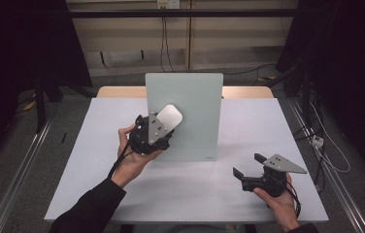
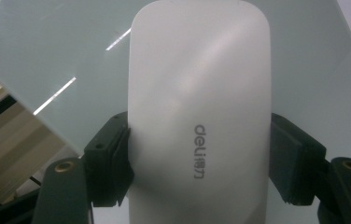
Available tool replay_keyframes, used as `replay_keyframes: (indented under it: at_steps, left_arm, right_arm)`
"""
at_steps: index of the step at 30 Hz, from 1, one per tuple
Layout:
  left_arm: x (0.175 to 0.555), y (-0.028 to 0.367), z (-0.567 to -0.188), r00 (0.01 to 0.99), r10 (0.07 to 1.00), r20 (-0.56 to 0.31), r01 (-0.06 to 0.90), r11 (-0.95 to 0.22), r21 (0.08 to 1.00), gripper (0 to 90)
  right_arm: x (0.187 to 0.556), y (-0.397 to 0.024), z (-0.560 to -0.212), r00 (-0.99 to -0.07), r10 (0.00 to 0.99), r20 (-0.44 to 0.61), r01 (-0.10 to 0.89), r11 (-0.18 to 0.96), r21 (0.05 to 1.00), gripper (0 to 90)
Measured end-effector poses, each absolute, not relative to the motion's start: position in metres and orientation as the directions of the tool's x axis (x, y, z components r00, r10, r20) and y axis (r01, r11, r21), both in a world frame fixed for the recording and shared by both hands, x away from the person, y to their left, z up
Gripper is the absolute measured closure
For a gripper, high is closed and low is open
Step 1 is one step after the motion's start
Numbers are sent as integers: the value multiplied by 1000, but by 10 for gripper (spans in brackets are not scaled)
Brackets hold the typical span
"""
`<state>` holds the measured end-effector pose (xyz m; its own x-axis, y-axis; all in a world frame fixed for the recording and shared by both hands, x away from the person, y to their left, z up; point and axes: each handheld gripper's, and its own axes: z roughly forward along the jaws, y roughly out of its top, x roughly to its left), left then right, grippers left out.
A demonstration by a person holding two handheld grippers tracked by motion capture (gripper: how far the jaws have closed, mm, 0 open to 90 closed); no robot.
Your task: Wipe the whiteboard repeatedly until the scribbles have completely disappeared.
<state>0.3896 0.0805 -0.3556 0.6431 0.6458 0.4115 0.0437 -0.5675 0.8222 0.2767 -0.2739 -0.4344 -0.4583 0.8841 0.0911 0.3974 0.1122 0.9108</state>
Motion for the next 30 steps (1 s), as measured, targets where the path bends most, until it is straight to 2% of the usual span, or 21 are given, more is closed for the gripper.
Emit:
replay_keyframes:
  at_steps: [5,8,18,24,30]
  left_arm:
    - [402,88,-332,622,694,363,58,-503,862,312]
    - [404,89,-327,618,698,362,53,-497,866,312]
    - [395,83,-348,640,665,385,49,-536,843,312]
    - [387,76,-362,671,613,418,45,-596,802,312]
    - [390,78,-358,693,618,373,63,-566,822,312]
  right_arm:
    - [277,-274,-434,-460,883,92,397,112,911,48]
    - [277,-274,-434,-460,883,91,398,113,911,49]
    - [276,-273,-434,-461,883,93,400,113,910,49]
    - [276,-273,-434,-464,881,90,399,117,910,49]
    - [276,-273,-434,-462,882,89,399,117,909,49]
